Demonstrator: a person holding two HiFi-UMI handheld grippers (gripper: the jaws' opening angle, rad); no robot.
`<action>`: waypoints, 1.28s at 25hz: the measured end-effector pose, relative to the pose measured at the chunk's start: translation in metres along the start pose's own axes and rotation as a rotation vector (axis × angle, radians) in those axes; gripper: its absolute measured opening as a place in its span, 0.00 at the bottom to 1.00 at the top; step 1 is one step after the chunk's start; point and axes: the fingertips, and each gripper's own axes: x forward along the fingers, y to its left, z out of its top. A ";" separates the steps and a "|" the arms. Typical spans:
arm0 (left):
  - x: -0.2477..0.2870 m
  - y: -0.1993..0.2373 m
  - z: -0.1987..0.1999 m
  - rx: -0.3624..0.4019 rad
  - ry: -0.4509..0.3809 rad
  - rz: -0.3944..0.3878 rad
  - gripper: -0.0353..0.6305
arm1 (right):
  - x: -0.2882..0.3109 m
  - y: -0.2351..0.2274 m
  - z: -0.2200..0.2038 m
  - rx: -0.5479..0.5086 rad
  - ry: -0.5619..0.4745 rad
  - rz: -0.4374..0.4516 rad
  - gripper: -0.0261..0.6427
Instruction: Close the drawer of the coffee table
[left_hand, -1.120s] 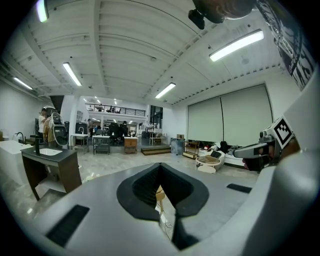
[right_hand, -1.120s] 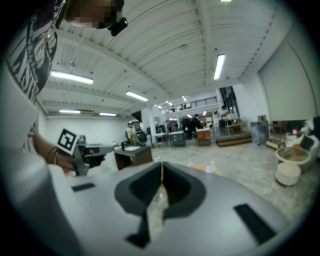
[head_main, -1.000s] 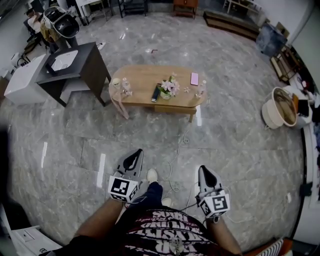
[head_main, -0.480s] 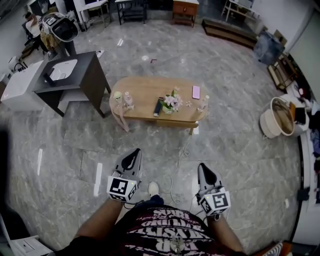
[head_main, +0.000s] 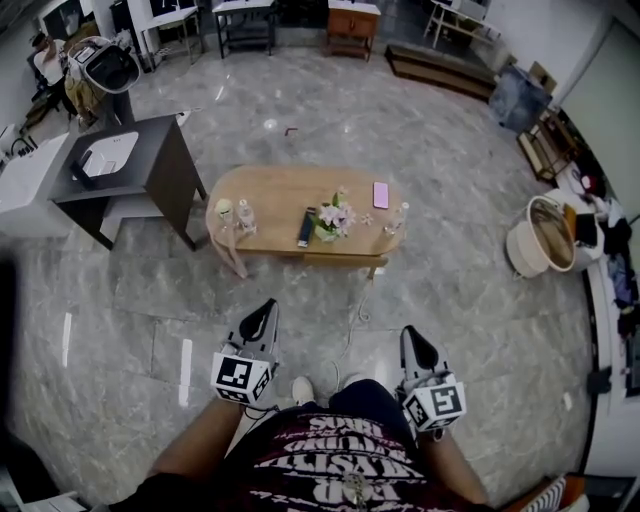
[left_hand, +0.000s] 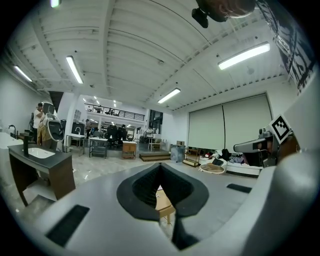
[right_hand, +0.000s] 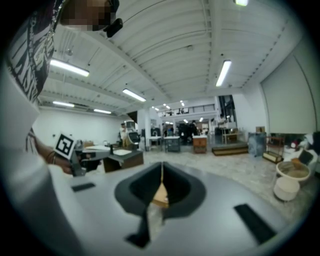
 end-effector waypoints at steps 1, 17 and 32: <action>0.002 0.001 -0.001 -0.002 0.001 -0.003 0.09 | 0.001 -0.002 0.000 0.001 -0.001 -0.006 0.09; 0.055 0.025 -0.006 0.035 0.055 -0.004 0.09 | 0.059 -0.029 -0.015 0.072 0.000 -0.002 0.09; 0.099 0.031 -0.021 0.006 0.095 -0.001 0.09 | 0.096 -0.053 -0.024 0.089 0.052 0.018 0.09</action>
